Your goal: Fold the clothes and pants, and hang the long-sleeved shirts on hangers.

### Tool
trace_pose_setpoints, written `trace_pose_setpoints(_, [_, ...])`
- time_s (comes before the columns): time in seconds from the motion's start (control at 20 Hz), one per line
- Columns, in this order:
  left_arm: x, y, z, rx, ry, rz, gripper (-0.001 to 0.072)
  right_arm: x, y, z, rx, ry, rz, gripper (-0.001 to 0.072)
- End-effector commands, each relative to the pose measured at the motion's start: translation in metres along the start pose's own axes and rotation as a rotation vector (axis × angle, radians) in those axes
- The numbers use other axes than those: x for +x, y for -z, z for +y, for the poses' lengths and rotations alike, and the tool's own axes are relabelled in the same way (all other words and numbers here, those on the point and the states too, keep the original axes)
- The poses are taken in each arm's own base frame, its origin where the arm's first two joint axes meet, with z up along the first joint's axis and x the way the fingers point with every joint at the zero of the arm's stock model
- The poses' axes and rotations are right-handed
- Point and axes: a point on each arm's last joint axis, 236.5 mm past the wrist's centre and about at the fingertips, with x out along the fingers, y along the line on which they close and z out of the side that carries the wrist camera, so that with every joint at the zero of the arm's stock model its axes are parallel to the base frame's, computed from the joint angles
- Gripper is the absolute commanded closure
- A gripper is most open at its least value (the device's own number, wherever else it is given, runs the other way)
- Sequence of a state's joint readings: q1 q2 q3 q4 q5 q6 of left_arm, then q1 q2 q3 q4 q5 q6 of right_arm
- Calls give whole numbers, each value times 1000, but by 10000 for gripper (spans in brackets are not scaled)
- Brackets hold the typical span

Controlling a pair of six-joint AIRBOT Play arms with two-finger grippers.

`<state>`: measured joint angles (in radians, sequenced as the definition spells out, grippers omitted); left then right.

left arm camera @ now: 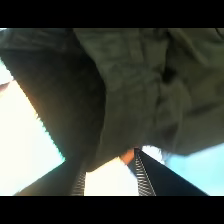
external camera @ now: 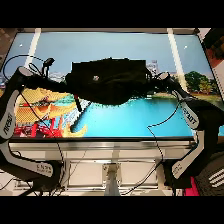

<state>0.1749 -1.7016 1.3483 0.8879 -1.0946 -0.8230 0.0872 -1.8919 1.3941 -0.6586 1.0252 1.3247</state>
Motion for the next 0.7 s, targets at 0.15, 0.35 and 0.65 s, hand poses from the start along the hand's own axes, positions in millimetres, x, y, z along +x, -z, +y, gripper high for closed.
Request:
trace_pose_setpoints(0.15, [15,-18,-16,-120,128,-86,700,0,-9,4,17,-17,-37,676])
trace_pose_setpoints(0.35, [-19,-36,-40,-74,142,-141,701,-9,2,11,1,-29,5,707])
trace_pose_setpoints(0.65, [-84,-53,-102,-23,164,-206,702,-116,33,6,-165,292,35,706])
